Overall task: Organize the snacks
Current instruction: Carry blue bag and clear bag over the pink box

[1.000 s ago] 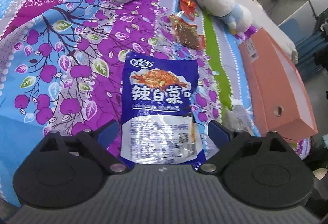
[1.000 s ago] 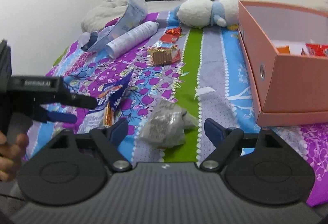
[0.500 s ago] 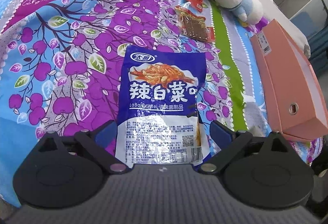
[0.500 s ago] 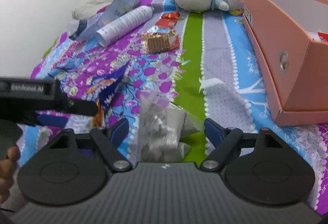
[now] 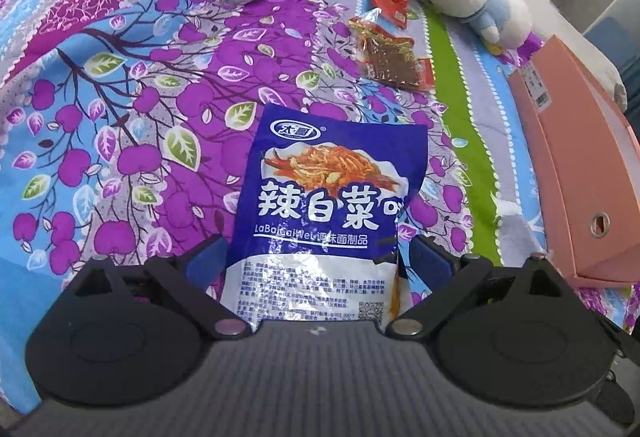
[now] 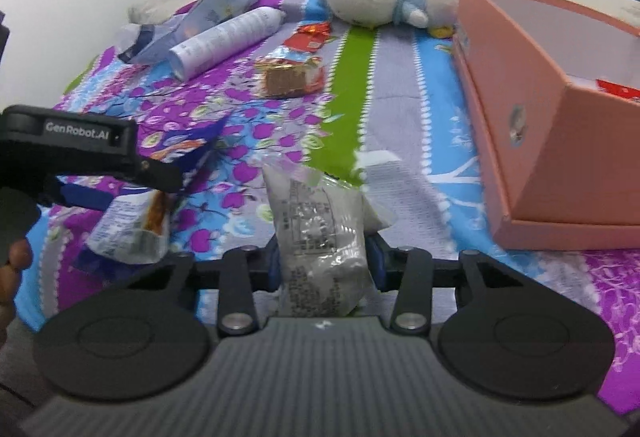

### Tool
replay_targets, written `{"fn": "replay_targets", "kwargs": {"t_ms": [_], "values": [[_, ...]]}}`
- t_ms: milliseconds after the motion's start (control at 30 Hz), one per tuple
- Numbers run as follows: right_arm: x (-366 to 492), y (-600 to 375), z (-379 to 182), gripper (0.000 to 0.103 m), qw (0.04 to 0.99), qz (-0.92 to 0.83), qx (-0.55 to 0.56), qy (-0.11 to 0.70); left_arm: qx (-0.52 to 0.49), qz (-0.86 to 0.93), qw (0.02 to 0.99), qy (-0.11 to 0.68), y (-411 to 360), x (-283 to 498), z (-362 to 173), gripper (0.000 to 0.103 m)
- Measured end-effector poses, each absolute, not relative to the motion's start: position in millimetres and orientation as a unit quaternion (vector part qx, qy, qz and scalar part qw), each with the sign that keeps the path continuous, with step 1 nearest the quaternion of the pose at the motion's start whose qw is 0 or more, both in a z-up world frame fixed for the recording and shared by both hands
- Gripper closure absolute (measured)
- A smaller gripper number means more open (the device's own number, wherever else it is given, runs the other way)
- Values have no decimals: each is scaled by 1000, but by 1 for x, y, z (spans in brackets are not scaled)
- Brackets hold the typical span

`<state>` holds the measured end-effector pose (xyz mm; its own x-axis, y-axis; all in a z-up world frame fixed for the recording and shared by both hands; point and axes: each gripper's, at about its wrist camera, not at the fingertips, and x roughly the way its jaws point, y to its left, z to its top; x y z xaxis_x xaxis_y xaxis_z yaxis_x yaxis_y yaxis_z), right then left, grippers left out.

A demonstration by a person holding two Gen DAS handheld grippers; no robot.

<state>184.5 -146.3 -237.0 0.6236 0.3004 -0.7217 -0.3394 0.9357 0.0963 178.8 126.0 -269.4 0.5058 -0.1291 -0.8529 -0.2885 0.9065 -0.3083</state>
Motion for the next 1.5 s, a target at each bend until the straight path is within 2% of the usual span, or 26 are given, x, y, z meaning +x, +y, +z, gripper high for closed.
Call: {"fn": "replay_targets", "kwargs": {"t_ms": [167, 267, 433, 567, 867, 1500], "values": [[187, -152, -242, 59, 899, 170, -25, 403, -185, 58, 844, 500, 117, 181, -273, 6], [187, -152, -242, 59, 899, 171, -25, 402, -170, 63, 848, 497, 113, 181, -272, 15], [189, -152, -235, 59, 902, 165, -25, 397, -174, 55, 851, 493, 113, 182, -264, 39], [193, -156, -229, 59, 897, 161, -18, 410, -167, 28, 857, 487, 106, 180, -250, 47], [187, -162, -194, 59, 910, 159, -7, 382, -167, -7, 873, 457, 90, 183, -207, 48], [175, -197, -78, 59, 950, 143, 1, 277, -162, -98, 907, 376, 33, 176, -81, 48]]}}
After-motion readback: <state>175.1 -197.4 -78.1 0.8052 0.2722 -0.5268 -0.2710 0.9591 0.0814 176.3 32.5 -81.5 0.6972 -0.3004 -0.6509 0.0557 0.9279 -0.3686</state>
